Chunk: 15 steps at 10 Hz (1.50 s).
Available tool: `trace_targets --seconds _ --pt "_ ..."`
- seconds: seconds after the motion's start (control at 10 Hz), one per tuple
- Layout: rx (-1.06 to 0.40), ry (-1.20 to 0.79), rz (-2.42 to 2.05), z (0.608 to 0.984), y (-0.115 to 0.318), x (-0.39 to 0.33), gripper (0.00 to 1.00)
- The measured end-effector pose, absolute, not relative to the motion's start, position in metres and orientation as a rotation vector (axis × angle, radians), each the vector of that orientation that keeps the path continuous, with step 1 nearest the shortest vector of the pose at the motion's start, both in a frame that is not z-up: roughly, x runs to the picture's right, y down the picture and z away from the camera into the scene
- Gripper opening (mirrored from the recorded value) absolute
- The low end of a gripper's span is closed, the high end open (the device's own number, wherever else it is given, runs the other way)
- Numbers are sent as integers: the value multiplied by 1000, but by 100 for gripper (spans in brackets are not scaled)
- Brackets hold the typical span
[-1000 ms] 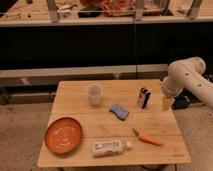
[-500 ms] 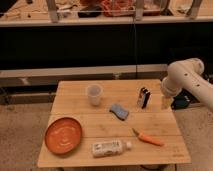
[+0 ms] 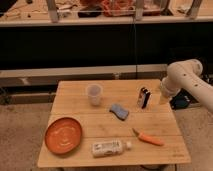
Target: Knock the eraser over
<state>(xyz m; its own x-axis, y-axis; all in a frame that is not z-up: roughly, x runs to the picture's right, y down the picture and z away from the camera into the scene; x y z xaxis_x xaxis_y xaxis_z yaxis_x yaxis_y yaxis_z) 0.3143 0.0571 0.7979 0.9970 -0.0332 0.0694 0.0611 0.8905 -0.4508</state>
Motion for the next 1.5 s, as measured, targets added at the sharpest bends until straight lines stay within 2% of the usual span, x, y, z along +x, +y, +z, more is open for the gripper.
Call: trace_targets --seconds 0.2,0.4,1.0,1.5 --pt "-469 -70 -49 806 58 315 15" --pt "-467 -79 -52 816 54 312 2" --pt "-463 -130 -92 839 53 287 1" --pt "-452 -184 -126 842 56 264 1"
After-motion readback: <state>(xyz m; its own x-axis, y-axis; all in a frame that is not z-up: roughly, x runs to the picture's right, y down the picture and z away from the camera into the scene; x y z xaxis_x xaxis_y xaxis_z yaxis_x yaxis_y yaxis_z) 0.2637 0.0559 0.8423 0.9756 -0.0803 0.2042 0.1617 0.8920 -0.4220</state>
